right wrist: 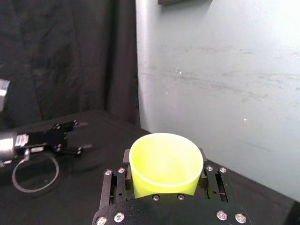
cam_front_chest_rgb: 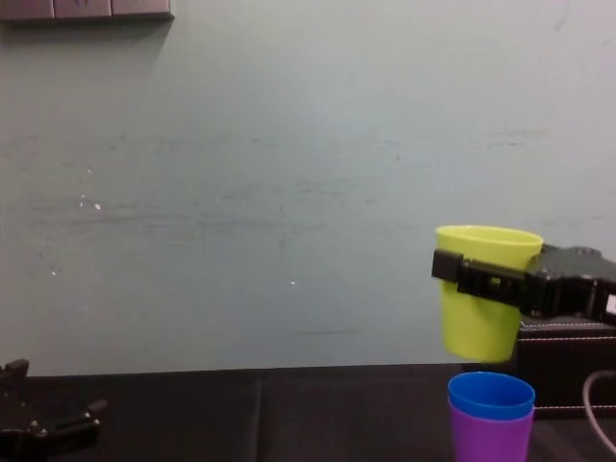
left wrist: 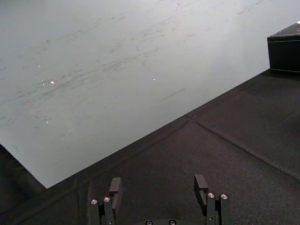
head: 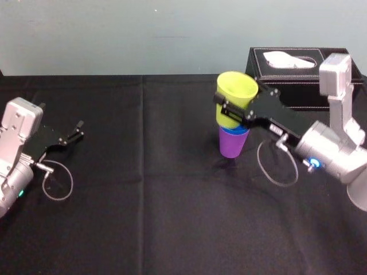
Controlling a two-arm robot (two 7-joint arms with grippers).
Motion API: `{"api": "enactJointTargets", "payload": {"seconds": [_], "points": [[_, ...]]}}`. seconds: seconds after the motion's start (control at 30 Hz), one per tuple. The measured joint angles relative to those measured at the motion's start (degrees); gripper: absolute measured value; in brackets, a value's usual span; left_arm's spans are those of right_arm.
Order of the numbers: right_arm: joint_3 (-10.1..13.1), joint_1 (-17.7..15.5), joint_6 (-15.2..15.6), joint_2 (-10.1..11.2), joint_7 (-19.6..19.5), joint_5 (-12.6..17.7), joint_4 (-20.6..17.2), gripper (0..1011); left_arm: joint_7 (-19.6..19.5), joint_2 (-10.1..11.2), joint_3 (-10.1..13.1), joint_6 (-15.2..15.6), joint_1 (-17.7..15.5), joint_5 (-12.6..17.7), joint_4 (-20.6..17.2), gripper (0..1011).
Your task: Stack the three plastic cups sequentially using one hand.
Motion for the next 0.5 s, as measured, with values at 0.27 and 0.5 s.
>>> {"api": "enactJointTargets", "payload": {"seconds": [0.27,0.5], "points": [[-0.5,3.5,-0.4,-0.5,0.3,1.2,4.3,747,0.0,0.0,0.0,0.0,0.0,0.0,0.0,1012],[-0.9,4.1,-1.0,-0.5,0.2,1.2,5.7,747,0.0,0.0,0.0,0.0,0.0,0.0,0.0,1011]]}}
